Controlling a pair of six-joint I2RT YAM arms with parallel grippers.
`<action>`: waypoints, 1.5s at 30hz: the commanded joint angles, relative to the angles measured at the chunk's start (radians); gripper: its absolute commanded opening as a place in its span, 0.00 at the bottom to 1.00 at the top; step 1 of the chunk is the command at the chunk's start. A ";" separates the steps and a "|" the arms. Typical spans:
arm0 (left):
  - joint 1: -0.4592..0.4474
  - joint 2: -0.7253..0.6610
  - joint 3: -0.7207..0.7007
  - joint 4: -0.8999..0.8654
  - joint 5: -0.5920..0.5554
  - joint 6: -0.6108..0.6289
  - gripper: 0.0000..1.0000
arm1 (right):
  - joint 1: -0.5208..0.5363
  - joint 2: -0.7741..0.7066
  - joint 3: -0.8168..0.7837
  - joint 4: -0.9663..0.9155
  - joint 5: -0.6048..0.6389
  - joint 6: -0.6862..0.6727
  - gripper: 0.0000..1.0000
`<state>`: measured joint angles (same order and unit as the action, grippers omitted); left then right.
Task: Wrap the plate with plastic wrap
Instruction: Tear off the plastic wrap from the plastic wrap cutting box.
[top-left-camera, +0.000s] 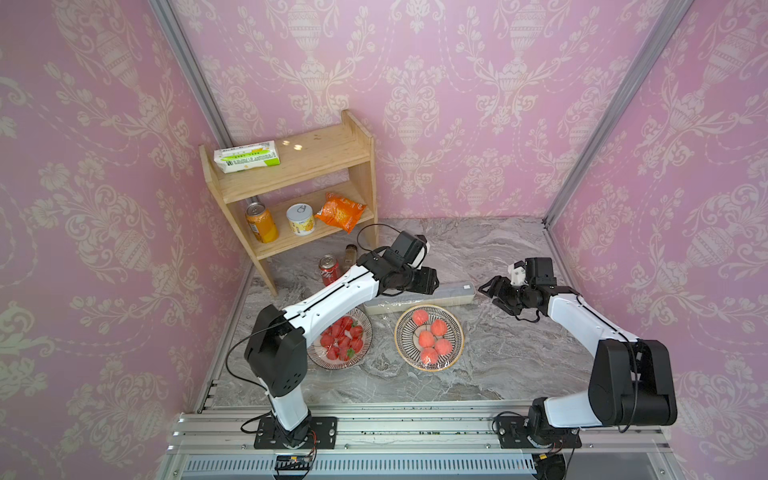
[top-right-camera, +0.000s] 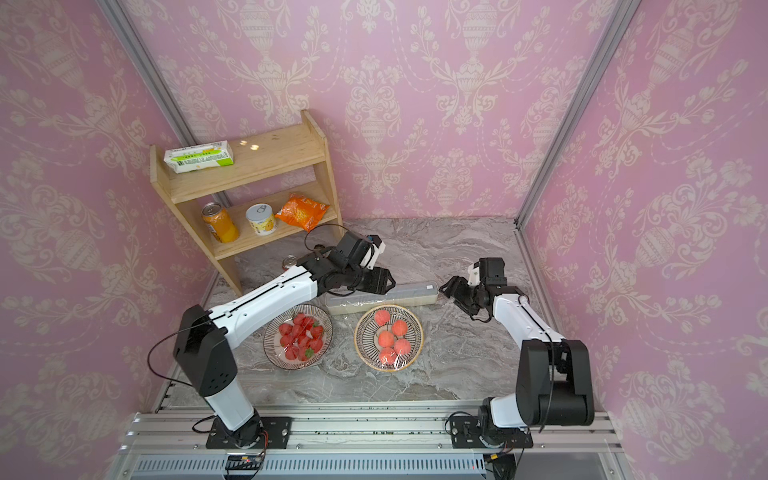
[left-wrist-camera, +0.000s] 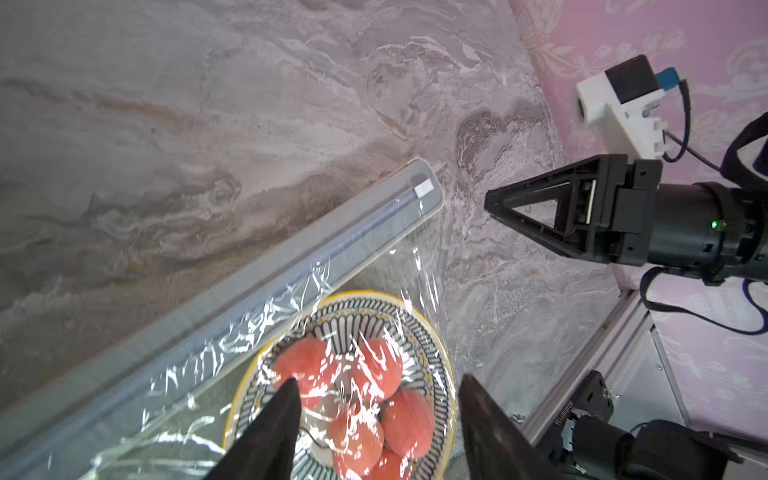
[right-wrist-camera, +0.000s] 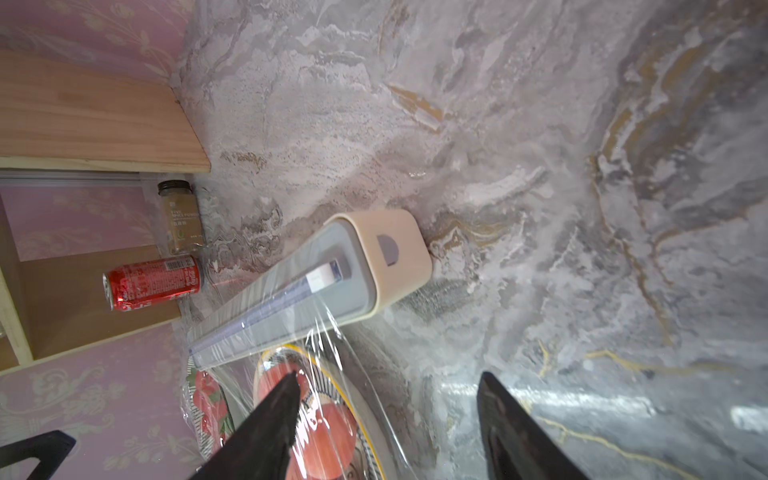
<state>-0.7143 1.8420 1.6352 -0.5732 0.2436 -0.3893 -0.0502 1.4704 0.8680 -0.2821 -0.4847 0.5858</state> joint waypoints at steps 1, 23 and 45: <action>-0.015 0.136 0.193 -0.123 0.019 0.289 0.61 | -0.005 0.070 0.046 0.049 -0.047 -0.053 0.64; -0.034 0.767 1.002 -0.347 0.092 0.408 0.66 | -0.005 0.248 0.054 0.055 -0.019 -0.051 0.48; -0.036 0.839 1.002 -0.324 0.079 0.415 0.67 | -0.005 0.253 0.066 -0.008 0.004 -0.064 0.46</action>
<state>-0.7437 2.6503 2.6141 -0.8696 0.3340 0.0074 -0.0509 1.6905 0.9398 -0.2062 -0.5533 0.5457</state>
